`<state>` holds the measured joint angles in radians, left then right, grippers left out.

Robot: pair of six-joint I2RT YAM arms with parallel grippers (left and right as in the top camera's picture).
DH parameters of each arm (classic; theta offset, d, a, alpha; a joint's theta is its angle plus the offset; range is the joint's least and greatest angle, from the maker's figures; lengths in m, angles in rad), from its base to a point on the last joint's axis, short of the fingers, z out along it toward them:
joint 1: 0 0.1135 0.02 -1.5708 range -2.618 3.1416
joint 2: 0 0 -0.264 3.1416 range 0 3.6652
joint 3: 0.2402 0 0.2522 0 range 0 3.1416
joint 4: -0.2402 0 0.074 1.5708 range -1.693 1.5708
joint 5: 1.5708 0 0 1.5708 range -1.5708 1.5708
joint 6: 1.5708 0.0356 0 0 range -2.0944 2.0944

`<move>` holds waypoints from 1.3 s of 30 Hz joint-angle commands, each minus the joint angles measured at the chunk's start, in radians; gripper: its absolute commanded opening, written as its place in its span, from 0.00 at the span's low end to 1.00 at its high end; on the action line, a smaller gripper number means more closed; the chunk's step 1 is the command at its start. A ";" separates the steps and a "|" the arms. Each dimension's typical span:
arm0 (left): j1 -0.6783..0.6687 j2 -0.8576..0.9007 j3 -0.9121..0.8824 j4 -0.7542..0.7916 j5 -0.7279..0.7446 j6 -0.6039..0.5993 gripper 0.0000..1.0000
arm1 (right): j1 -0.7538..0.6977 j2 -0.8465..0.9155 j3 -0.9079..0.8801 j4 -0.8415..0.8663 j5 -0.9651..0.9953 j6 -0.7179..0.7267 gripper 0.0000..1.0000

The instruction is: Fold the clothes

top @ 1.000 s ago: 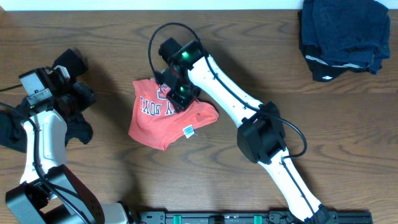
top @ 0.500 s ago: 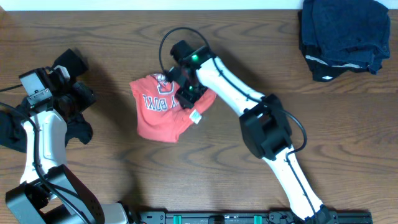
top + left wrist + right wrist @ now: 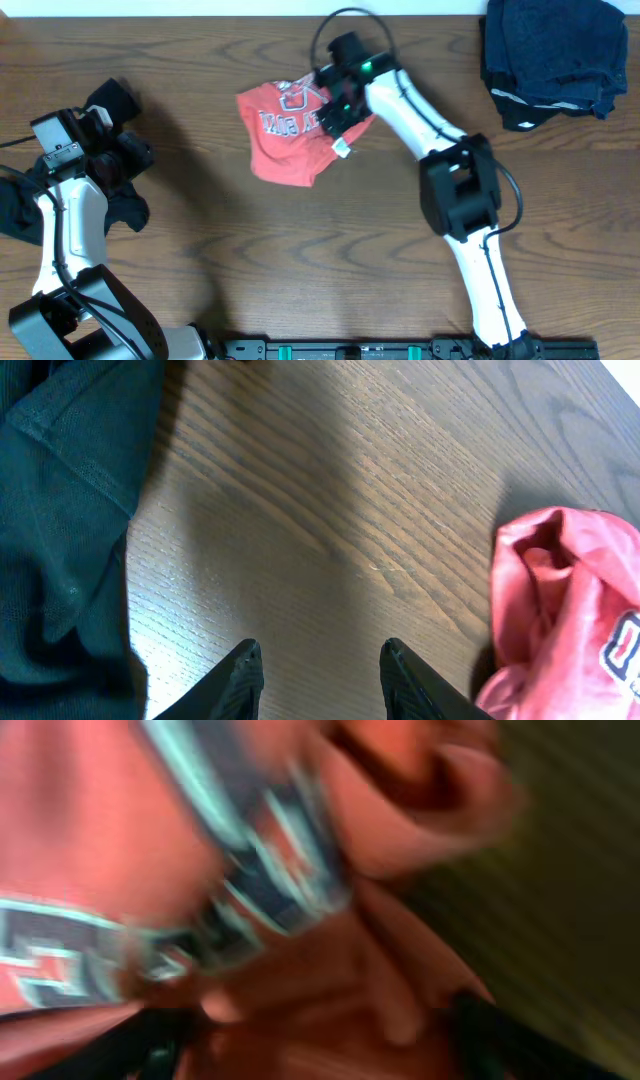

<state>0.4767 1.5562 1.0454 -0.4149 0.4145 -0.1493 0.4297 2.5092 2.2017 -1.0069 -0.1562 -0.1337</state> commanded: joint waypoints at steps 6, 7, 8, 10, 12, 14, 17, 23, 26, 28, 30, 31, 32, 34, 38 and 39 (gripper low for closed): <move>-0.001 0.013 0.005 -0.002 -0.008 0.014 0.41 | -0.041 -0.011 0.346 -0.239 -0.170 0.387 0.99; -0.001 0.013 0.005 -0.002 -0.008 0.014 0.41 | -0.036 -0.013 0.370 -0.261 -0.169 0.452 0.99; -0.001 0.013 0.005 -0.002 -0.009 0.014 0.41 | -0.030 -0.014 0.385 -0.278 -0.169 0.530 0.99; -0.001 0.013 0.005 -0.002 -0.009 0.014 0.41 | -0.024 -0.014 0.386 -0.310 -0.170 0.663 0.99; -0.001 0.013 0.005 -0.002 -0.008 0.014 0.41 | -0.022 -0.010 0.369 -0.338 -0.170 0.748 0.99; -0.001 0.013 0.005 -0.002 -0.008 0.014 0.41 | -0.022 -0.010 0.325 -0.359 -0.169 0.861 0.98; -0.001 0.013 0.005 -0.003 -0.008 0.014 0.41 | -0.024 -0.010 0.248 -0.375 -0.170 0.984 0.93; -0.001 0.013 0.005 -0.010 -0.008 0.013 0.41 | -0.005 -0.010 0.119 -0.358 -0.192 1.078 0.88; -0.001 0.013 0.005 -0.014 -0.008 0.013 0.41 | 0.025 -0.010 0.073 -0.315 -0.203 1.080 0.86; -0.001 0.013 0.005 -0.014 -0.008 0.013 0.41 | 0.053 -0.010 0.037 -0.263 -0.225 1.080 0.86; -0.001 0.013 0.005 -0.015 -0.008 0.013 0.41 | 0.075 -0.010 0.014 -0.226 -0.237 1.085 0.85; -0.001 0.013 0.005 -0.018 -0.008 0.014 0.41 | 0.087 -0.010 -0.002 -0.201 -0.236 1.092 0.85; -0.001 0.013 0.005 -0.019 -0.008 0.014 0.41 | 0.094 -0.010 -0.012 -0.184 -0.237 1.095 0.84; -0.001 0.013 0.005 -0.021 -0.008 0.014 0.41 | 0.108 -0.010 -0.038 -0.137 -0.237 1.112 0.83; -0.001 0.013 0.005 -0.021 -0.008 0.014 0.41 | 0.122 -0.010 -0.086 -0.035 -0.231 1.137 0.80; -0.001 0.013 0.005 -0.021 -0.008 0.014 0.41 | 0.130 -0.010 -0.103 0.011 -0.224 1.144 0.80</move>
<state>0.4767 1.5562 1.0454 -0.4355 0.4145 -0.1493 0.5491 2.4989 2.1426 -1.0569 -0.3901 0.9695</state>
